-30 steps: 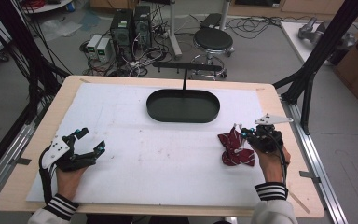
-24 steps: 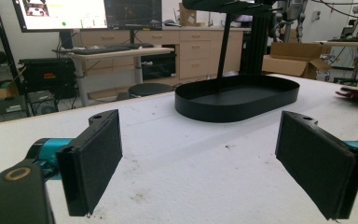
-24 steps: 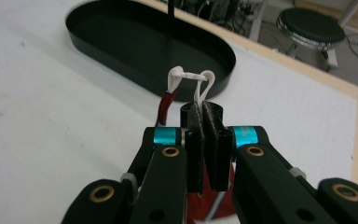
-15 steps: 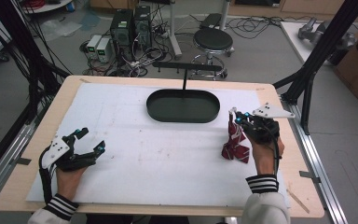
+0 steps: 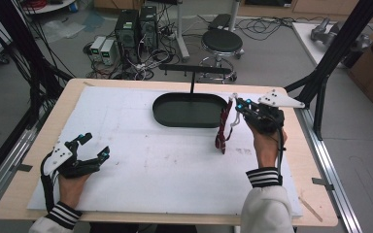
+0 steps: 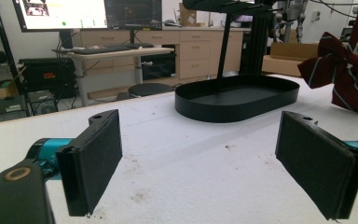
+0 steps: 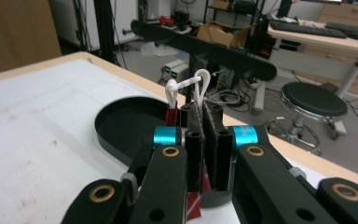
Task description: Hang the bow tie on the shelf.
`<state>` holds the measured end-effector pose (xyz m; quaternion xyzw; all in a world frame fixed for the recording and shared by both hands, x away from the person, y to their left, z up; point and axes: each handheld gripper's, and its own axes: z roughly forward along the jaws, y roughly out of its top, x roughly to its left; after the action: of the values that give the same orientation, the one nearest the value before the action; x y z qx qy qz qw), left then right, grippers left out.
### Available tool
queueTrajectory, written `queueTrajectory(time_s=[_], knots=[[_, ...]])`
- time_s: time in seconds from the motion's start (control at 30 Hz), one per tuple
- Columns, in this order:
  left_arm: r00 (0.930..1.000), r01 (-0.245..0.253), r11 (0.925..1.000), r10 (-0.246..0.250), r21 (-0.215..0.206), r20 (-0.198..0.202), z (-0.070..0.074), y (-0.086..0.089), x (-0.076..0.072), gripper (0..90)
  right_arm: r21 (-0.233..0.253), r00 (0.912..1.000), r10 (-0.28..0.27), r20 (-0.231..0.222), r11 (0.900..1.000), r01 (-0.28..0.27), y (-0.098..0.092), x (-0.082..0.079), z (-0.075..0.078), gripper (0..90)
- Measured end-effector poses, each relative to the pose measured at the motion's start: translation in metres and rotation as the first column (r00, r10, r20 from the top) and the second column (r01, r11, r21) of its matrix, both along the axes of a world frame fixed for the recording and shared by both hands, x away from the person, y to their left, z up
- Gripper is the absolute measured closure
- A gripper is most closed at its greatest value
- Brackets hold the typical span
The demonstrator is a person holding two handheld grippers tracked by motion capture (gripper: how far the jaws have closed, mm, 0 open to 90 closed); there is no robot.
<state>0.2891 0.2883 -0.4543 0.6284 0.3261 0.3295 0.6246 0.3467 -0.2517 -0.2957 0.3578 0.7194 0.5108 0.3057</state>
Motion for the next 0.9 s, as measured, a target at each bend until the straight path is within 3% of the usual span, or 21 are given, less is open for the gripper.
queueTrajectory(time_s=[0.37,0.9], knots=[[1.0,0.001,1.0,-0.001,-0.004,-0.002,0.0,0.0,0.0,14.9,0.02,0.9982,0.049,0.034,0.999,-0.05,0.03,0.028,0.022,87.5],[1.0,0.001,1.0,-0.001,-0.008,-0.004,0.0,0.0,0.0,14.9,-0.019,0.994,0.098,0.047,0.995,-0.098,0.073,0.071,0.035,87.4]])
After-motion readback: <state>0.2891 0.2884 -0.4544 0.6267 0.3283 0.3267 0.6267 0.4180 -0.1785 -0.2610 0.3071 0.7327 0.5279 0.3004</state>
